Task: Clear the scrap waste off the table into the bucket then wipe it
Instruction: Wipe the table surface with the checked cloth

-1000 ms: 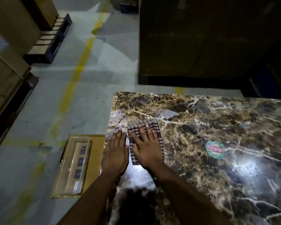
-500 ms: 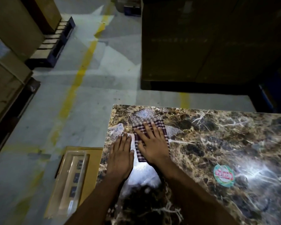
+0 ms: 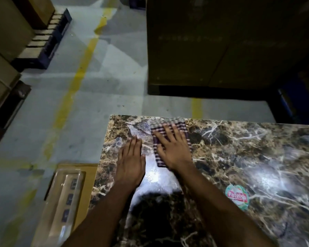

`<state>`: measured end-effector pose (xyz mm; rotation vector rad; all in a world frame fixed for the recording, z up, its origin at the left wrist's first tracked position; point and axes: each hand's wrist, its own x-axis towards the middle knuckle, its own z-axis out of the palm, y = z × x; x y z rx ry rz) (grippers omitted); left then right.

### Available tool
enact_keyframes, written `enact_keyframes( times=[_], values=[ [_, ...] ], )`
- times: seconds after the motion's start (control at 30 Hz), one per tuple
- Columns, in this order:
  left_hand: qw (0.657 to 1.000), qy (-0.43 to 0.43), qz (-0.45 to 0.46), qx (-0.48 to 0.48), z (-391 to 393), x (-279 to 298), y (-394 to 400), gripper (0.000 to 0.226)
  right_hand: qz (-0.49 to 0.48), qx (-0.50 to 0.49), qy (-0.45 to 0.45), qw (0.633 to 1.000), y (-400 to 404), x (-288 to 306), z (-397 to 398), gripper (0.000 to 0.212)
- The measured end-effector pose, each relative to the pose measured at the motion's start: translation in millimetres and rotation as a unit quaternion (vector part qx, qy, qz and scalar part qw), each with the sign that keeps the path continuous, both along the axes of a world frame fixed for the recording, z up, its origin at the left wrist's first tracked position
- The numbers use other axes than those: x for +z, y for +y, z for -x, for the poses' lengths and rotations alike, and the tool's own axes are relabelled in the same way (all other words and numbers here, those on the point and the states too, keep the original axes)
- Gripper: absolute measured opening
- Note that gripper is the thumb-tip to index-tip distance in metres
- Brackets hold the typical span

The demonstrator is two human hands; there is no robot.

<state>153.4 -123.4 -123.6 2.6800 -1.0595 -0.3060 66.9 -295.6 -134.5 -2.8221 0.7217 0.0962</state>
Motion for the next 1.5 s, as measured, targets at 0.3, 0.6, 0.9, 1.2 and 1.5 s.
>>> enact_keyframes(
  times=[0.3, 0.6, 0.9, 1.2, 1.5],
  values=[
    [1.0, -0.014, -0.007, -0.017, 23.4, -7.0, -13.7, 0.058, 0.007, -0.02, 0.013, 1.0, -26.1, 3.8, -3.6, 0.059],
    [1.0, -0.007, 0.005, -0.005, 36.4, -5.9, -10.6, 0.055, 0.009, -0.141, 0.021, 0.99, -76.5, -0.4, 52.8, 0.061],
    [1.0, 0.002, 0.006, -0.013, 63.9, -6.3, 5.3, 0.055, 0.006, -0.038, 0.012, 0.999, 3.3, 0.1, 111.0, 0.061],
    [0.999, -0.015, -0.008, -0.033, 101.5, -11.0, 44.8, 0.056, 0.001, -0.048, 0.014, 0.999, 27.9, 2.2, 91.3, 0.061],
    [0.998, -0.017, -0.011, -0.056, 141.9, -14.0, 88.9, 0.057, 0.012, -0.137, 0.029, 0.99, 49.3, 1.7, 199.6, 0.063]
  ],
)
